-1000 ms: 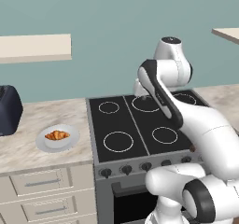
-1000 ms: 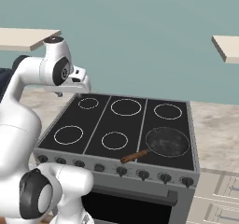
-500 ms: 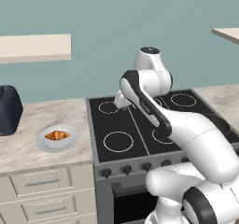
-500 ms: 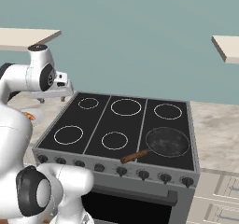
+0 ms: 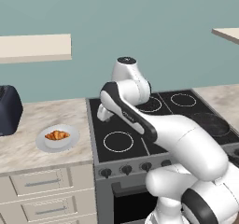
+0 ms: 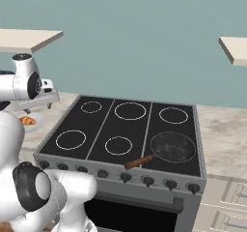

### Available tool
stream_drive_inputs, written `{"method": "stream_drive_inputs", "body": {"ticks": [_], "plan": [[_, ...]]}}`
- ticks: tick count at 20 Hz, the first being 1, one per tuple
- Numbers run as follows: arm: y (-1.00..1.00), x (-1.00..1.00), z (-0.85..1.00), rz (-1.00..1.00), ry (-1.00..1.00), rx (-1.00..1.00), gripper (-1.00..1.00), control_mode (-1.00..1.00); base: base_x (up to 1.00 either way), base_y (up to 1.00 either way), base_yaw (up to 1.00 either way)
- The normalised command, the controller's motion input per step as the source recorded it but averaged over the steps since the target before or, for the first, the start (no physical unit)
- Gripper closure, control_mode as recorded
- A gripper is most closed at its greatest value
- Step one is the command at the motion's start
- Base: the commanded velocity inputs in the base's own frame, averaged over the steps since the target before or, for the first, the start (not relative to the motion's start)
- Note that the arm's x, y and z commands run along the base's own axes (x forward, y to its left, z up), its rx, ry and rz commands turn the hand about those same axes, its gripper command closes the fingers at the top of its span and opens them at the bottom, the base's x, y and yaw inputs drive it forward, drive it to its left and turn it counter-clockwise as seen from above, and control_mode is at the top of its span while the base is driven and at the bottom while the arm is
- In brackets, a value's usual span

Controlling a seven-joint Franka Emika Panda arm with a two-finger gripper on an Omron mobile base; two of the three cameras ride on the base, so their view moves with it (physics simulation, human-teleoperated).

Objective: Pick the croissant and place it on the pan. Then turn on the stove to warm the croissant.

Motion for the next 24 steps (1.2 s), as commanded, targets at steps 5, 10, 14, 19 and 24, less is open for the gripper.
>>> {"method": "stream_drive_inputs", "body": {"ticks": [5,10,14,19,24], "plan": [[0.6,0.03,-0.23,0.16,0.05,-0.03,-1.0,-1.0,0.0,0.0,0.0],[0.5,0.15,-0.24,0.11,0.04,0.0,-1.0,-1.0,0.0,0.0,0.0],[0.23,0.39,-0.26,0.07,0.12,0.0,-1.0,-1.0,0.0,0.0,0.0],[0.24,0.42,-0.23,0.06,0.09,0.0,-1.0,-1.0,0.0,0.0,0.0],[0.4,0.2,-0.22,0.12,0.0,-0.01,-1.0,-1.0,0.0,0.0,0.0]]}}
